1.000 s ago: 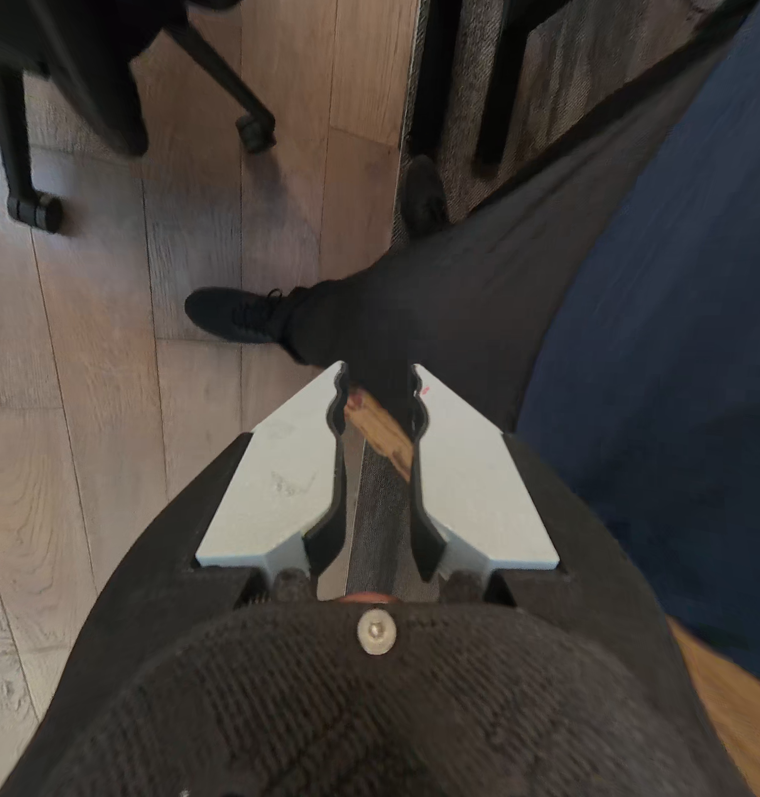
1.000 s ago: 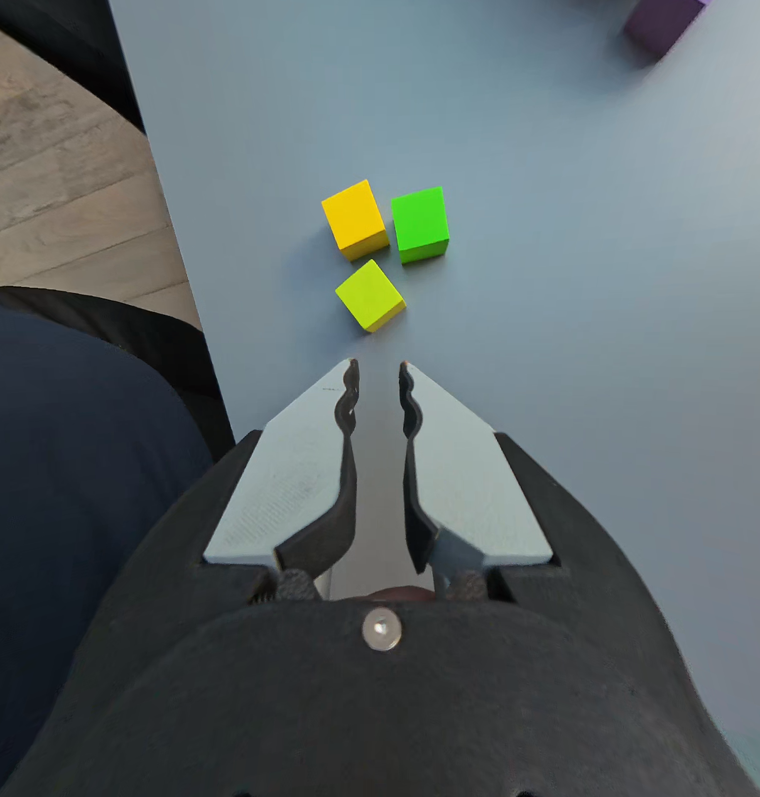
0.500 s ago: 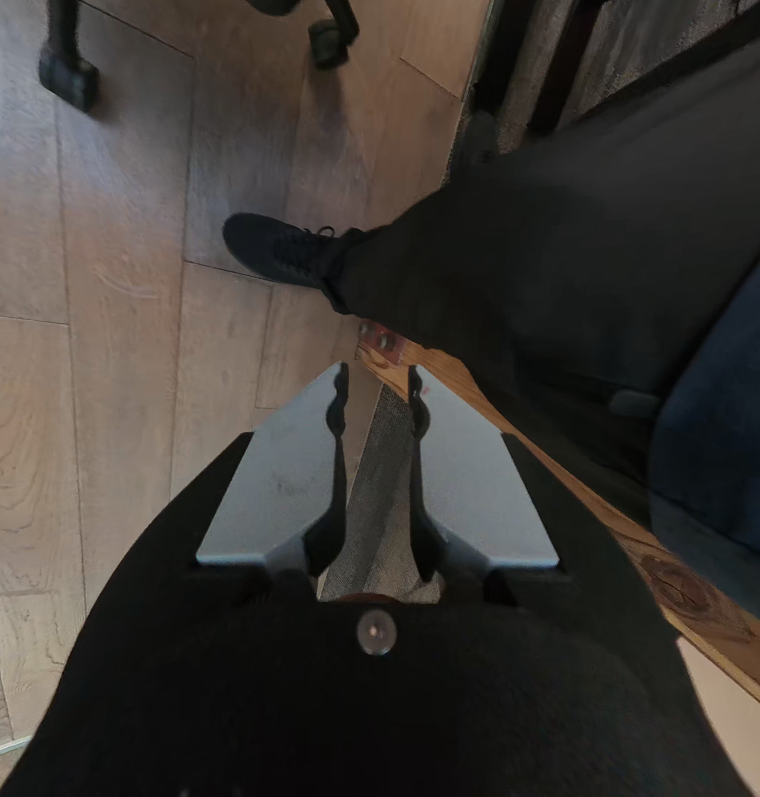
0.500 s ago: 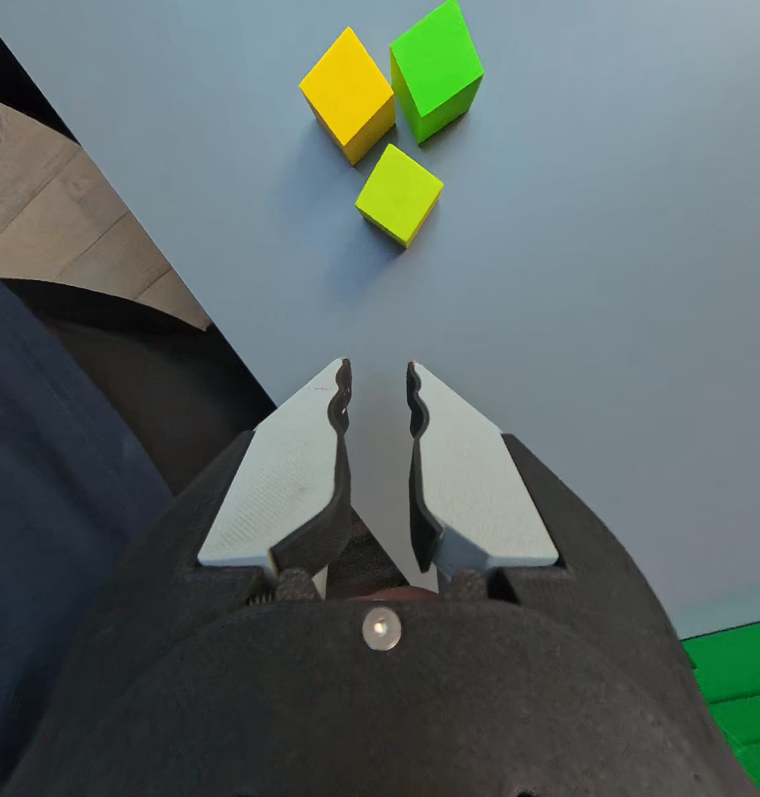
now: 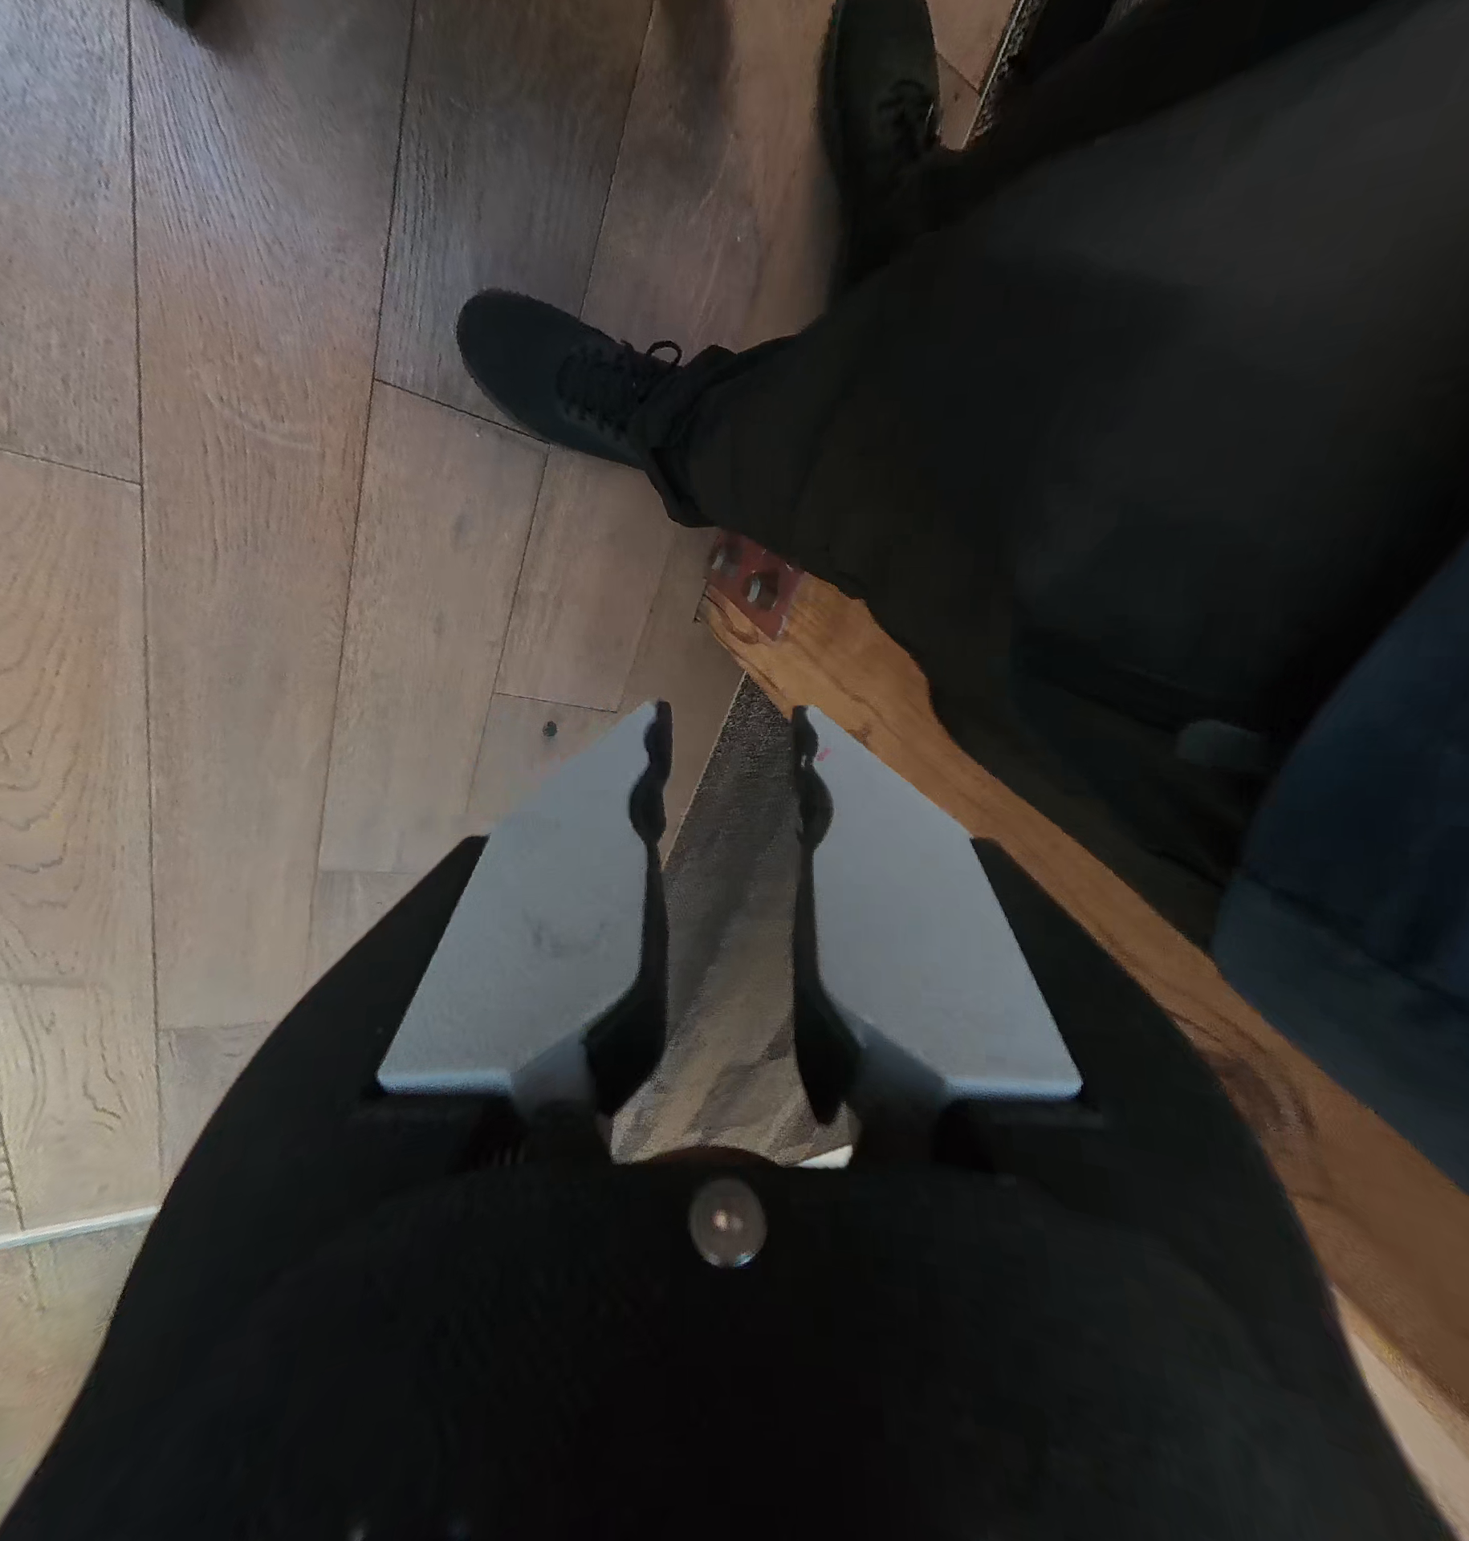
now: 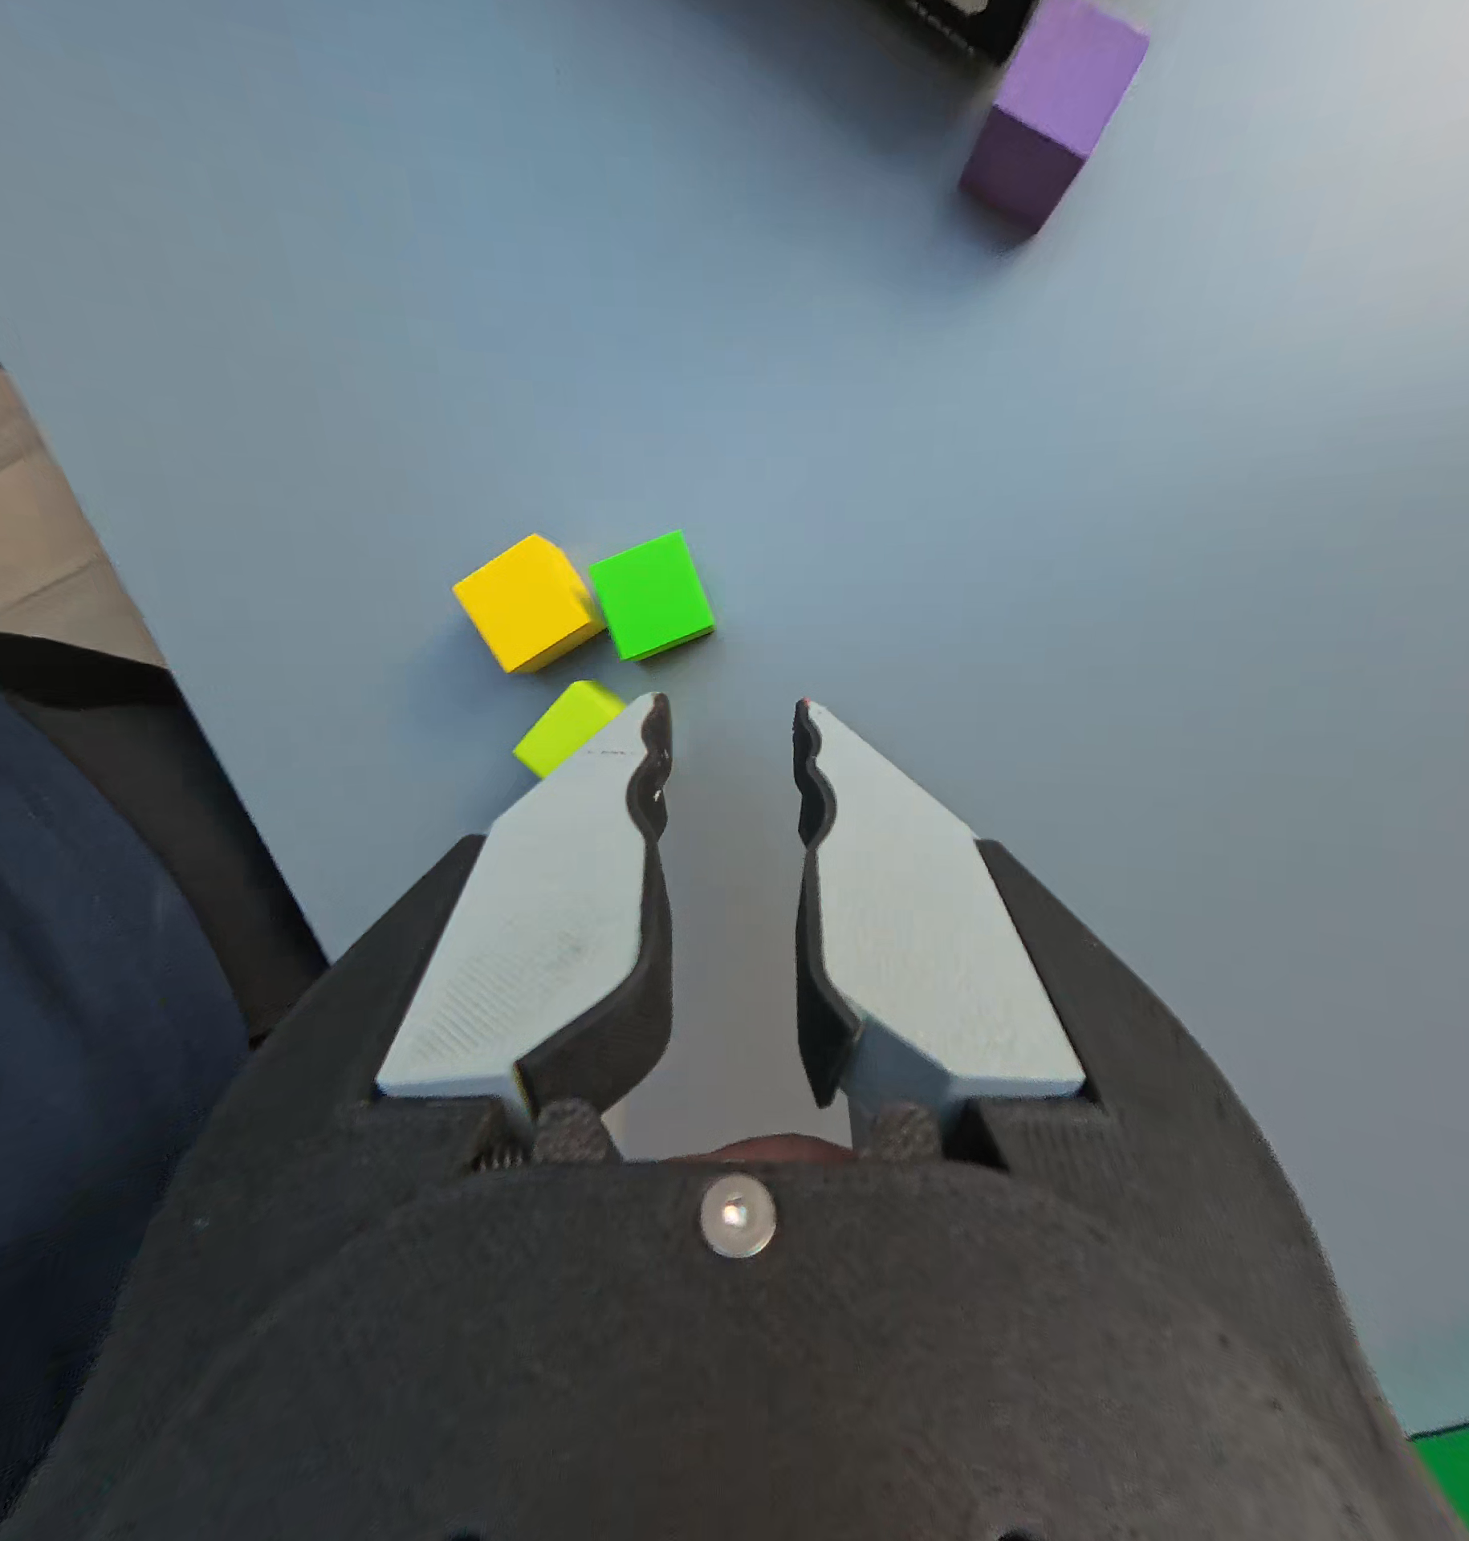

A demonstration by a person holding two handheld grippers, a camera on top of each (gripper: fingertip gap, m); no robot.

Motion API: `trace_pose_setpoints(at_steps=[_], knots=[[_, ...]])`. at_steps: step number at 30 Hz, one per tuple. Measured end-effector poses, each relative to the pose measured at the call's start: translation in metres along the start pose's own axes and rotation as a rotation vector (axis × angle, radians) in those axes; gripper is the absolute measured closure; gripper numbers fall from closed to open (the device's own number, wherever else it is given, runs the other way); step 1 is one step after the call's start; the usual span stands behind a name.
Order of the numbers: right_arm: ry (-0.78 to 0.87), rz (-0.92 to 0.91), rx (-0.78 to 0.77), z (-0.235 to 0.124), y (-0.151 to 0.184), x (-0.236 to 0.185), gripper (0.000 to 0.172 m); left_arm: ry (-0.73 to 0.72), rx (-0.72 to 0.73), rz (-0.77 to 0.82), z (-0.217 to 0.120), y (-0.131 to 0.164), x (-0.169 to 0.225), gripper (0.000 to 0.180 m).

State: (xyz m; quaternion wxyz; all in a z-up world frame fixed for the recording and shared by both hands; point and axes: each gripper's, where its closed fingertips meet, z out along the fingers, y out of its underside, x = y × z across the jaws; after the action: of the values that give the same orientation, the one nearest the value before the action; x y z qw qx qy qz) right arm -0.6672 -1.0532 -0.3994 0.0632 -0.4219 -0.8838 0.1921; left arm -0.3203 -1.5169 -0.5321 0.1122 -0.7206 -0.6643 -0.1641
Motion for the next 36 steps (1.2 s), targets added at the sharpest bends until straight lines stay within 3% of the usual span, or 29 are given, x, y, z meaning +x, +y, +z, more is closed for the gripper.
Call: trace_pose_setpoints(at_steps=[4,8,14,17,23,27,31,36], knots=[[-0.066,-0.080,0.022,0.007,-0.014,0.014,0.141,-0.024,-0.061,0.028,-0.009,-0.003,0.034,0.154],[-0.258,-0.230,0.027,0.015,-0.016,-0.015,0.138,-0.069,-0.107,0.063,-0.021,-0.019,0.057,0.154],[-0.276,-0.399,-0.014,0.045,-0.017,-0.021,0.145,-0.121,-0.125,0.084,-0.033,-0.045,0.086,0.154],[-0.215,-0.398,0.025,0.043,-0.031,0.005,0.145,-0.139,-0.146,0.122,-0.036,-0.047,0.096,0.155],[-0.169,-0.271,0.020,0.049,-0.034,0.074,0.144,-0.146,-0.176,0.126,-0.035,-0.037,0.107,0.155],[-0.202,-0.285,0.038,0.045,-0.044,0.073,0.120,-0.154,-0.181,0.114,-0.035,-0.028,0.110,0.155],[-0.242,-0.334,0.144,0.030,-0.083,0.069,0.123,-0.143,-0.167,0.076,-0.034,-0.018,0.113,0.155],[-0.234,-0.512,0.054,0.054,-0.112,0.081,0.122,-0.143,-0.212,0.097,-0.030,0.001,0.115,0.155]])
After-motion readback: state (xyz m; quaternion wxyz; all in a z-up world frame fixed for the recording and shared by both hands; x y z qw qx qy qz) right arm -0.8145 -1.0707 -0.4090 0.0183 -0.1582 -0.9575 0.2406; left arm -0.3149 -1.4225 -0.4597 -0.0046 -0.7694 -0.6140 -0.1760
